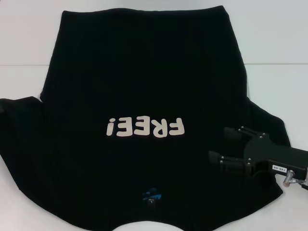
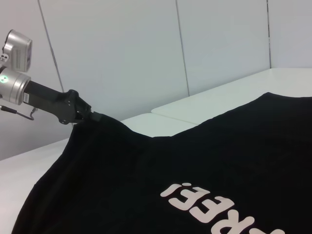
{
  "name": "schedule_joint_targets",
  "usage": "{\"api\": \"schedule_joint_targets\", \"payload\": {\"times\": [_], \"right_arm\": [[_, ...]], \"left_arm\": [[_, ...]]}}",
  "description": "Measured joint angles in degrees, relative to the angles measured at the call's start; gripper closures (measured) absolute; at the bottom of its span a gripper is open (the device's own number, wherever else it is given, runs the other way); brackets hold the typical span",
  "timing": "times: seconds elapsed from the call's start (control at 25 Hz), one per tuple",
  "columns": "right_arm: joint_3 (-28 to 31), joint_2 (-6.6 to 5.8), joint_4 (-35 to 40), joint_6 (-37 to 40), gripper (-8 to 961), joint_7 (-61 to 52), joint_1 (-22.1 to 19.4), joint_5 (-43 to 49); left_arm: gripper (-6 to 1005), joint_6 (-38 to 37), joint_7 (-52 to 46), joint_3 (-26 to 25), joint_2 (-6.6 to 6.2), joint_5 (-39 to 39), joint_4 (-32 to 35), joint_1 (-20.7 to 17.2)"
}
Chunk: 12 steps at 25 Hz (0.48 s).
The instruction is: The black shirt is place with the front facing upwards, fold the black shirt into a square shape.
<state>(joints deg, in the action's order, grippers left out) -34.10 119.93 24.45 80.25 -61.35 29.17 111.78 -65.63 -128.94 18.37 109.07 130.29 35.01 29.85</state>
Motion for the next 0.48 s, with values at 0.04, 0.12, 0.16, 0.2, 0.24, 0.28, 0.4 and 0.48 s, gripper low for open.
{"api": "schedule_joint_targets", "payload": {"times": [0.04,0.12,0.16,0.2,0.24,0.28,0.4,0.48], "right_arm": [[0.00,0.03,-0.01,0.00,8,0.00,-0.02,0.00],[0.00,0.04,-0.02,0.00,8,-0.04,-0.02,0.00],[0.00,0.04,-0.02,0.00,8,-0.06,-0.02,0.00],[0.00,0.04,-0.02,0.00,8,-0.07,-0.02,0.00],[0.00,0.04,-0.02,0.00,8,-0.08,-0.01,0.00],[0.00,0.04,-0.02,0.00,8,-0.08,-0.01,0.00],[0.00,0.04,-0.08,0.00,9,-0.08,0.00,0.00],[0.00,0.04,-0.10,0.00,9,-0.08,0.00,0.00]], "left_arm": [[995,-0.08,0.00,0.00,0.00,-0.06,-0.04,-0.11],[995,-0.22,0.00,0.00,0.05,-0.17,-0.14,-0.43],[995,-0.32,0.00,0.00,0.13,-0.21,-0.16,-0.60],[995,-0.43,0.00,0.00,0.24,-0.24,-0.16,-0.76],[995,-0.64,0.09,0.00,0.34,-0.47,-0.16,-0.90],[995,-1.06,0.46,0.00,0.48,-1.02,-0.12,-1.06],[995,-2.68,2.42,0.00,0.90,-3.97,0.10,-1.44],[995,-3.60,3.42,-0.01,1.31,-6.07,0.64,-1.76]]}}
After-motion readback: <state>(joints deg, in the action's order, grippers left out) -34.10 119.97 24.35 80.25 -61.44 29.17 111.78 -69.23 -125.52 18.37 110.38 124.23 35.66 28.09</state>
